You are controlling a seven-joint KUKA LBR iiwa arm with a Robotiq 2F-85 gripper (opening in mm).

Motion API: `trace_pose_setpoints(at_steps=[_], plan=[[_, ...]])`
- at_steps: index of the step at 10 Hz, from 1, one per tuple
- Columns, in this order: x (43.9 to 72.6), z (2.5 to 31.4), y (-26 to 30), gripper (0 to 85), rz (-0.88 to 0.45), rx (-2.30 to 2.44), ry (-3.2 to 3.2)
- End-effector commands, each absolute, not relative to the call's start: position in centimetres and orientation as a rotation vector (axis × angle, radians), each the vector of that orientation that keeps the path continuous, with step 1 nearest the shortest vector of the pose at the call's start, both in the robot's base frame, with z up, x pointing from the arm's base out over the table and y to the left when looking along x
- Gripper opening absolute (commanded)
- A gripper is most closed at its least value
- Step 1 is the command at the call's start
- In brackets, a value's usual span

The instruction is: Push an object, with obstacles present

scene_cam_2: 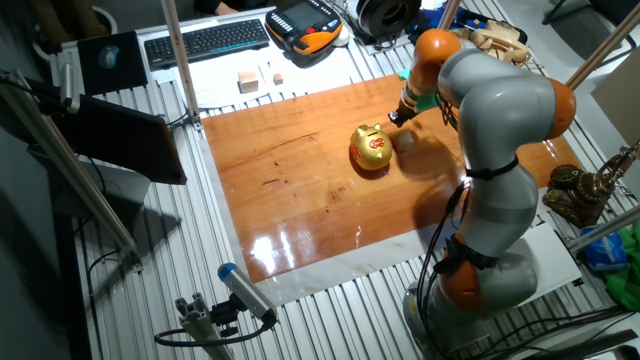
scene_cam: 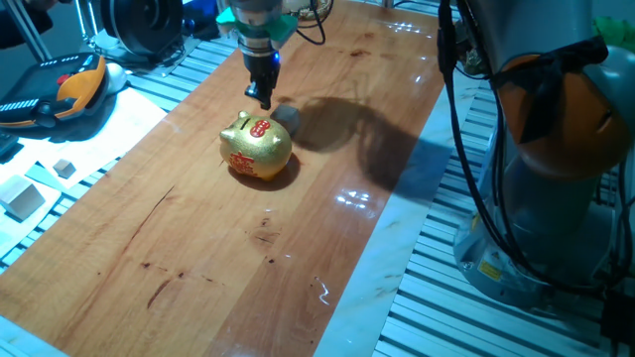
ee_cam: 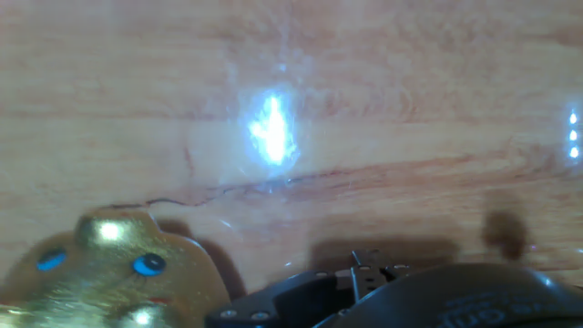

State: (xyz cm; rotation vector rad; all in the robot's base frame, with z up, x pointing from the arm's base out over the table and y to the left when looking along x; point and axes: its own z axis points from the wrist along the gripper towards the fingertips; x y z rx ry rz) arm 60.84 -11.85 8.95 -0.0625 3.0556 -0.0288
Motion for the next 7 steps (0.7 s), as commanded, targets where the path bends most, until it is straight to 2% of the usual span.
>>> trace_pose_setpoints(at_steps=[1,5,7], plan=[[60.9,9.9,-11.4,0.0,-0.035,-0.051,3.052],[60.7,15.3,-10.2,0.0,-0.046,-0.035,3.058],[60.0,16.2,-9.9,0.0,-0.018,-0.039,3.038]])
